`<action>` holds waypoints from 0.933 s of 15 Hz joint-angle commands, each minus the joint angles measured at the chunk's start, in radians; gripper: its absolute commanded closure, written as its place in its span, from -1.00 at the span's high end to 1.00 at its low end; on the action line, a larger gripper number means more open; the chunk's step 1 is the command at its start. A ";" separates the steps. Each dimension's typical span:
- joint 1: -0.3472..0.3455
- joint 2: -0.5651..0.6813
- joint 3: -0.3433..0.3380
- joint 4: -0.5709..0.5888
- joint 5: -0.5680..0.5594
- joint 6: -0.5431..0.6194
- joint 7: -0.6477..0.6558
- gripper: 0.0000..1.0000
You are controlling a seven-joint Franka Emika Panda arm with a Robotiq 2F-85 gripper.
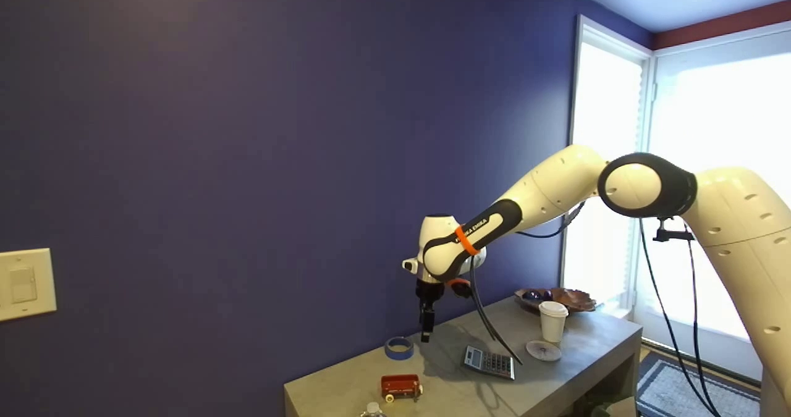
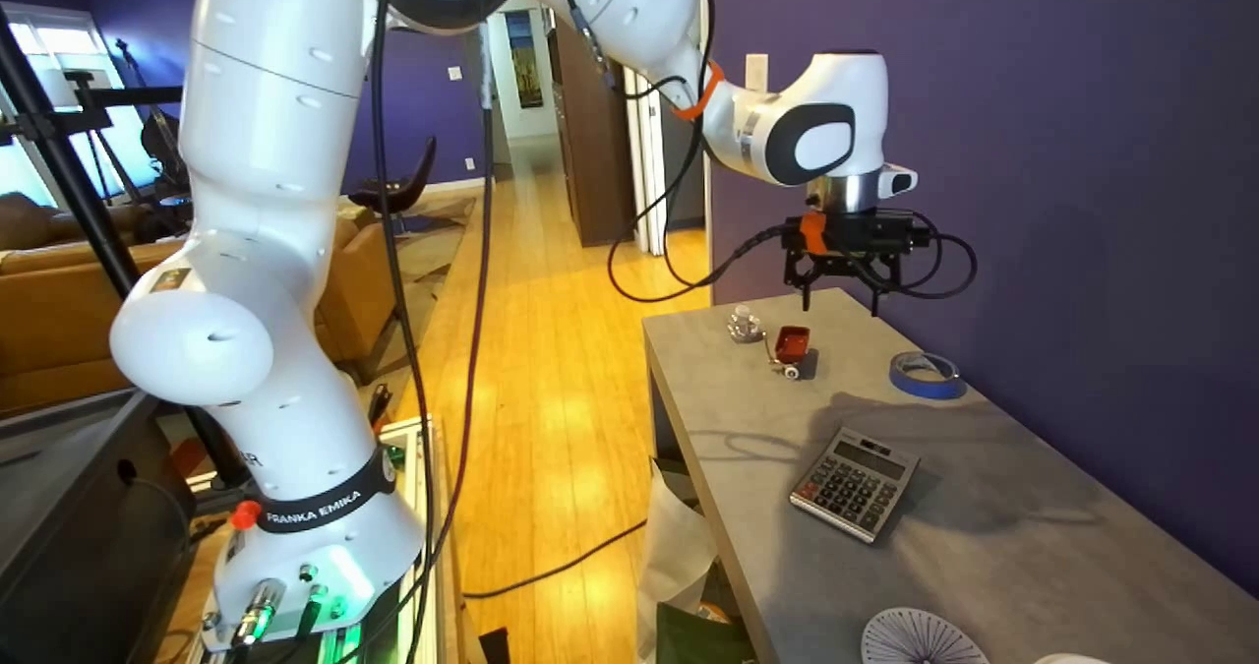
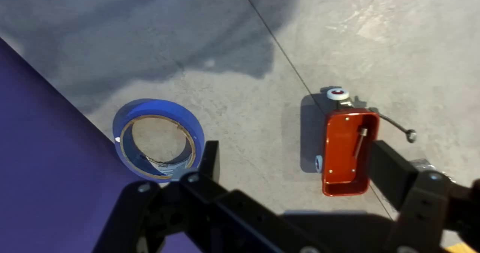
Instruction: Put the blue masking tape in the toy cart in an upright position
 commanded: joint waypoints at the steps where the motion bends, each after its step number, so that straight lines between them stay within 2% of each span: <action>1: -0.047 0.171 0.045 0.207 -0.019 -0.022 -0.126 1.00; 7: -0.051 0.355 0.046 0.412 -0.046 -0.025 -0.238 1.00; 14: -0.042 0.509 0.029 0.602 -0.071 -0.043 -0.232 1.00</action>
